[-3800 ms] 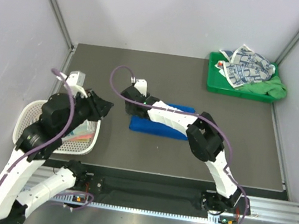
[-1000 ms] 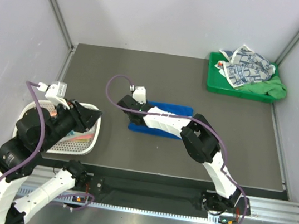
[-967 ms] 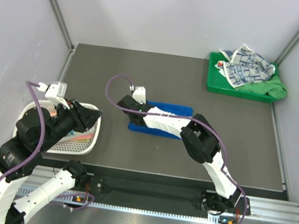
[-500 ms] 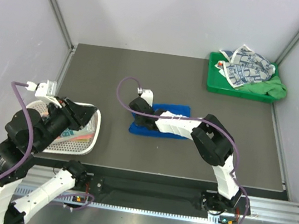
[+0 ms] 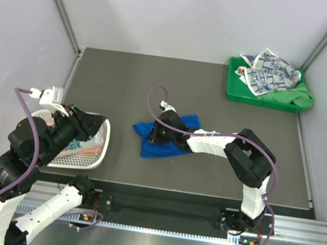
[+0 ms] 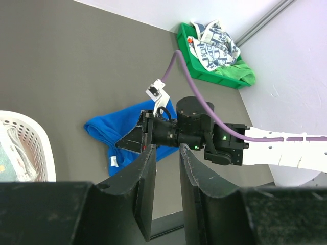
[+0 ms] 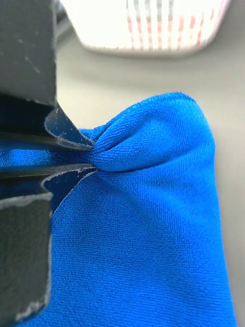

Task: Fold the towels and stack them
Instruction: Neatly place the folded towel into the bin

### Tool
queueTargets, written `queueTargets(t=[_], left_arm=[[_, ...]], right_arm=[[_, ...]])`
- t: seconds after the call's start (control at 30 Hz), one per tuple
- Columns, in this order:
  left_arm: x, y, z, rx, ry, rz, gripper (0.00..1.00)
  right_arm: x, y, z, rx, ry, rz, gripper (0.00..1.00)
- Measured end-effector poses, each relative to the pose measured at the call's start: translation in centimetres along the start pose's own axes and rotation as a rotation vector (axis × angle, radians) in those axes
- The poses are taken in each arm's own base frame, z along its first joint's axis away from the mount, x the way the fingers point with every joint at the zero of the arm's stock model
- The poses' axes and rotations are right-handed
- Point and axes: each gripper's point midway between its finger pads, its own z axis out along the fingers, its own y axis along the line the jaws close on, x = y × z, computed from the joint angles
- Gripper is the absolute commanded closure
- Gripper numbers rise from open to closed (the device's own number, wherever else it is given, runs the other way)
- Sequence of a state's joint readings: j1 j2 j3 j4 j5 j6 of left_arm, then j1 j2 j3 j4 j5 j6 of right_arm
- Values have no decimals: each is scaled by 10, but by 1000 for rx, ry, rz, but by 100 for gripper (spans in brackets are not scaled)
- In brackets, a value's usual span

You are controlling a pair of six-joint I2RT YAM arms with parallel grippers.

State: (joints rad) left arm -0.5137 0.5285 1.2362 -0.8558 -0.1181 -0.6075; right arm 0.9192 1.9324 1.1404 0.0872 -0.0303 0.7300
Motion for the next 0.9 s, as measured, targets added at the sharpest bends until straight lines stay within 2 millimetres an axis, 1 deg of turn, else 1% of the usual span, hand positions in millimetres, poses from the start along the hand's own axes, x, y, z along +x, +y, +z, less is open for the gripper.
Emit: queueTargets(t=[0.23, 0.43, 0.5, 0.6, 0.7, 0.8, 0.83, 0.9], left_arm=[[0, 0, 0, -3, -2, 0, 71], [1, 2, -1, -9, 6, 1, 71], [1, 2, -2, -11, 8, 1, 71], [1, 3, -4, -15, 9, -6, 71], [2, 4, -6, -22, 12, -16, 71], [-2, 1, -9, -16, 2, -25, 72], [-4, 0, -10, -13, -2, -27, 72], [-5, -1, -11, -12, -5, -34, 72]], right_arm=[[-12, 45, -5, -212, -26, 112, 100], [-28, 81, -17, -375, -56, 216, 100], [-33, 90, -20, -412, -66, 241, 100], [-42, 112, -27, -462, -72, 279, 100], [-59, 150, -39, -542, -96, 302, 100], [-75, 202, -50, -644, -127, 312, 100], [-80, 223, -54, -686, -136, 312, 100], [-85, 253, -56, -737, -147, 315, 100]])
